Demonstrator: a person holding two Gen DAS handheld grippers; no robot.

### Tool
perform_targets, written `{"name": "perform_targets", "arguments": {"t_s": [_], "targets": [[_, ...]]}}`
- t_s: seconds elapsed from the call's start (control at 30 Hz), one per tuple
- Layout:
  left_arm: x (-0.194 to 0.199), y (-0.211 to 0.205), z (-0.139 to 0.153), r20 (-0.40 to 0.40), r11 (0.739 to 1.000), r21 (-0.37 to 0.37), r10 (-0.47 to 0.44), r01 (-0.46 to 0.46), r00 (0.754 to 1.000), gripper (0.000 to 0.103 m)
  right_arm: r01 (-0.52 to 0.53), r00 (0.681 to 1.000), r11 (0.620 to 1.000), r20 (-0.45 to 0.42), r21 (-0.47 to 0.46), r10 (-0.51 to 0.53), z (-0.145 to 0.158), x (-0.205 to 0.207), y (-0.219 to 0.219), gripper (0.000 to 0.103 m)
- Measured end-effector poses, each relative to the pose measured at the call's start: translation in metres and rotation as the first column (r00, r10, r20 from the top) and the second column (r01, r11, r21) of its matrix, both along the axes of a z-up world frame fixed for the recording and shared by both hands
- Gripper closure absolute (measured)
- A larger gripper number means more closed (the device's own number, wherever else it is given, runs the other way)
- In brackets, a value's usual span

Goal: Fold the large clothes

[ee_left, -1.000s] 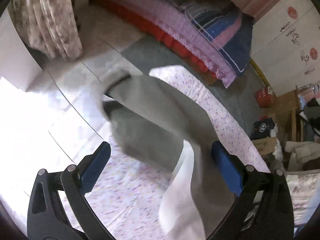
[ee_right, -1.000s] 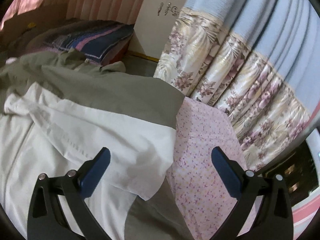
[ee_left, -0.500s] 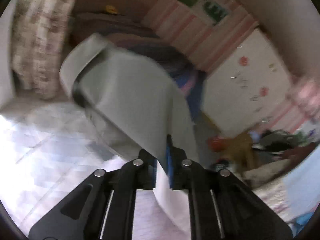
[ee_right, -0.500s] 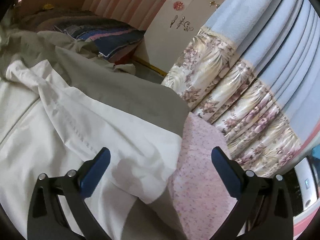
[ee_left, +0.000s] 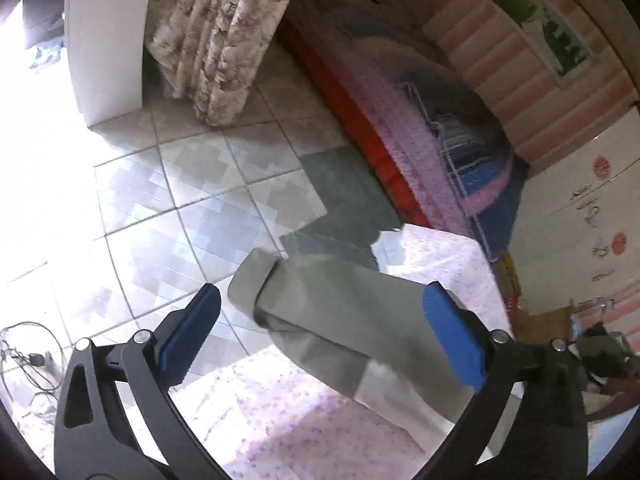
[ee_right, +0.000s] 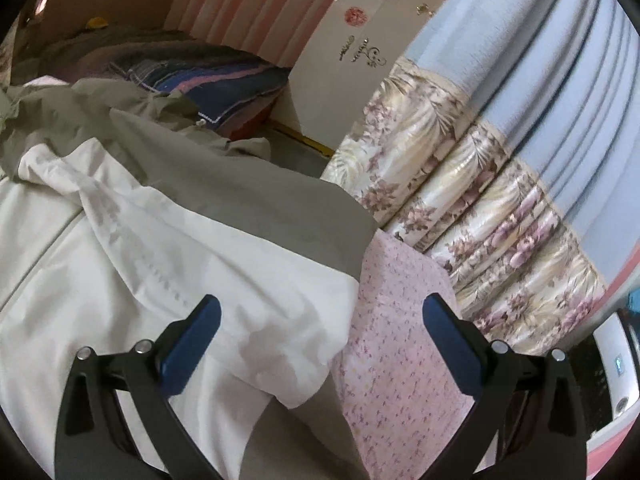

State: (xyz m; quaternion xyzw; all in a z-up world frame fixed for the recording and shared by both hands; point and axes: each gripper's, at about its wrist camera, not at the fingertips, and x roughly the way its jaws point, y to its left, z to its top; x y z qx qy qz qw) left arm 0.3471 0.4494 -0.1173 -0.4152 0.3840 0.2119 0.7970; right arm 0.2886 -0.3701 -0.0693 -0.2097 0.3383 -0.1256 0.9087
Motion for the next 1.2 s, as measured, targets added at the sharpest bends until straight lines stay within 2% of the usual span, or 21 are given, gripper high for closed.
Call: {"name": "perform_targets", "arguments": {"t_s": [0.13,0.2,0.3,0.4,0.43,0.47,0.53,0.57,0.63,0.7,0.77,0.8,0.87,0.93,0.97,1.03,1.07,1.13,1.17,1.2], "targets": [[0.013,-0.024,-0.016,-0.031,0.990,-0.101,-0.100,0.097,0.994,0.003,0.008,1.000,1.000,-0.022,0.019,-0.007,-0.008,0.003,-0.001,0.002],[0.020,-0.043,-0.028,-0.054,0.980,-0.140,-0.149,0.140,0.987,0.003,0.000,1.000,1.000,-0.031,-0.021,0.000,-0.013,0.003,0.006,0.002],[0.030,-0.057,-0.046,-0.119,0.980,-0.139,-0.158,0.141,0.980,0.006,-0.029,0.999,0.995,-0.033,-0.099,0.026,-0.017,0.001,0.019,0.002],[0.041,-0.053,-0.066,-0.129,0.975,-0.198,-0.126,0.099,0.984,0.027,-0.059,0.998,0.981,-0.033,-0.185,0.054,-0.020,-0.003,0.030,0.002],[0.046,-0.052,-0.067,-0.119,0.975,-0.199,-0.124,0.099,0.985,0.052,-0.064,0.998,0.979,-0.031,-0.195,0.059,-0.020,-0.005,0.031,0.002],[0.051,-0.053,-0.067,-0.103,0.974,-0.196,-0.132,0.110,0.986,0.062,-0.066,0.998,0.978,-0.030,-0.199,0.061,-0.020,-0.005,0.031,0.002],[0.058,-0.056,-0.055,-0.117,0.987,-0.123,-0.119,0.104,0.986,0.079,-0.064,0.998,0.979,-0.024,-0.192,0.061,-0.018,-0.005,0.029,0.002],[0.061,-0.061,-0.049,-0.128,0.990,-0.084,-0.123,0.113,0.984,0.084,-0.062,0.998,0.981,-0.019,-0.186,0.060,-0.017,-0.005,0.027,0.002],[0.068,-0.082,-0.022,-0.157,0.987,0.077,-0.128,0.141,0.979,0.087,-0.052,0.999,0.983,-0.010,-0.174,0.051,-0.014,-0.002,0.021,0.002],[0.071,-0.108,0.017,-0.132,0.956,0.245,-0.134,0.163,0.982,0.088,-0.041,0.999,0.986,-0.001,-0.162,0.042,-0.011,0.001,0.016,0.002],[0.069,-0.140,0.055,-0.079,0.915,0.359,-0.166,0.184,0.983,0.088,-0.027,0.999,0.990,0.014,-0.142,0.030,-0.006,0.004,0.010,0.002],[0.068,-0.165,0.079,-0.045,0.886,0.414,-0.208,0.208,0.977,0.088,-0.017,1.000,0.992,0.023,-0.121,0.020,-0.003,0.005,0.006,0.002],[0.066,-0.212,0.112,-0.002,0.836,0.486,-0.290,0.254,0.957,0.088,-0.003,0.999,0.996,0.037,-0.085,0.007,0.001,0.006,0.000,0.002],[0.063,-0.268,0.140,0.030,0.774,0.555,-0.384,0.304,0.923,0.088,0.006,0.999,0.999,0.050,-0.032,-0.005,0.004,0.005,-0.006,0.002],[0.062,-0.296,0.149,0.042,0.745,0.580,-0.431,0.329,0.901,0.088,0.013,0.998,1.000,0.053,-0.013,-0.012,0.005,0.004,-0.009,0.002],[0.056,-0.350,0.160,0.063,0.705,0.590,-0.525,0.393,0.849,0.088,0.026,0.998,0.999,0.056,0.021,-0.027,0.005,0.002,-0.015,0.002],[0.054,-0.375,0.162,0.072,0.688,0.583,-0.573,0.432,0.816,0.088,0.031,0.998,0.999,0.055,0.032,-0.033,0.004,0.001,-0.017,0.002],[0.048,-0.434,0.157,0.072,0.634,0.569,-0.672,0.523,0.737,0.088,0.045,0.997,0.998,0.054,0.045,-0.047,0.003,0.000,-0.022,0.002],[0.044,-0.459,0.150,0.057,0.601,0.572,-0.708,0.558,0.703,0.088,0.051,0.997,0.997,0.052,0.053,-0.054,0.003,-0.001,-0.024,0.002],[0.039,-0.487,0.142,0.031,0.553,0.587,-0.745,0.591,0.666,0.088,0.057,0.997,0.996,0.051,0.063,-0.060,0.003,-0.001,-0.026,0.002]]}}
